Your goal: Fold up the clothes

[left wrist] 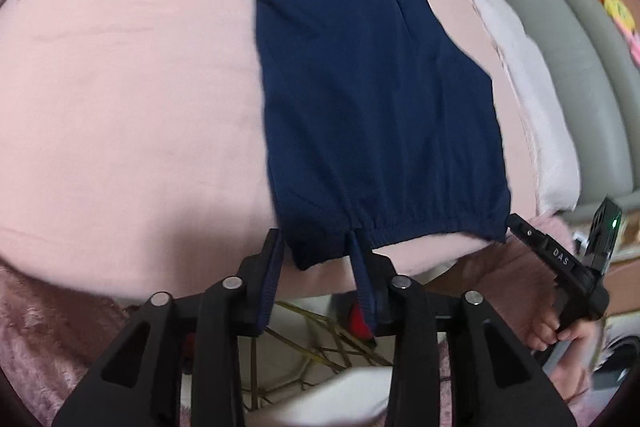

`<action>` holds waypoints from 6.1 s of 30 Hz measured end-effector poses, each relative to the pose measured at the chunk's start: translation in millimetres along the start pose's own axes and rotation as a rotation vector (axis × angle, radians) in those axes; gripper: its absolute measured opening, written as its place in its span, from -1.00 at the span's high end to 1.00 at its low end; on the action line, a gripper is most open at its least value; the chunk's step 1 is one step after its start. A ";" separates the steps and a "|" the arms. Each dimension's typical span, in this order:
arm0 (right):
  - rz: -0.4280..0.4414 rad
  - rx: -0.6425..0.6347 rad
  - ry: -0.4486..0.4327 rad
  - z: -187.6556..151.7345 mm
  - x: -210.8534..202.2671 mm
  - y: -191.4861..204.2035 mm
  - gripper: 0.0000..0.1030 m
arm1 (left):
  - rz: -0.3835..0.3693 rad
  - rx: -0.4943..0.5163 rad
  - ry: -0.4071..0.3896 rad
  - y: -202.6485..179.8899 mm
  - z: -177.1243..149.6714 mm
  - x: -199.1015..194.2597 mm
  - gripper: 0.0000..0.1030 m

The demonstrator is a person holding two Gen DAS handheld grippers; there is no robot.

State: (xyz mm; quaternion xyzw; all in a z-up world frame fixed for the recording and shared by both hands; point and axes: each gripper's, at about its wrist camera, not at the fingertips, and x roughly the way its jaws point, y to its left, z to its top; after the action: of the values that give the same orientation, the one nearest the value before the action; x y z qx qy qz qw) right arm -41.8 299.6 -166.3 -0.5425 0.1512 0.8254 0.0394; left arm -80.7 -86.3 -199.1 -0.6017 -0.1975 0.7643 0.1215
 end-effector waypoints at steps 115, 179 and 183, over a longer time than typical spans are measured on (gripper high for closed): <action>-0.086 -0.268 -0.014 205.3 153.7 14.2 0.67 | 0.257 0.593 -0.180 -167.2 255.3 123.4 0.85; -0.108 -0.219 -0.039 -55.6 37.9 202.7 0.62 | 0.182 0.334 -0.074 -29.2 33.8 23.9 0.14; 0.012 -0.103 -0.057 -61.3 23.7 204.4 0.59 | 0.169 0.345 -0.154 -34.2 25.0 5.3 0.08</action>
State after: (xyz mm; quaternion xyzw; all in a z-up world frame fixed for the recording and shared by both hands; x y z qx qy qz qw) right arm -44.2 84.9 -167.9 -0.5191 0.1105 0.8475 0.0106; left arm -108.0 -57.4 -183.4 -0.5262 -0.0211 0.8380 0.1427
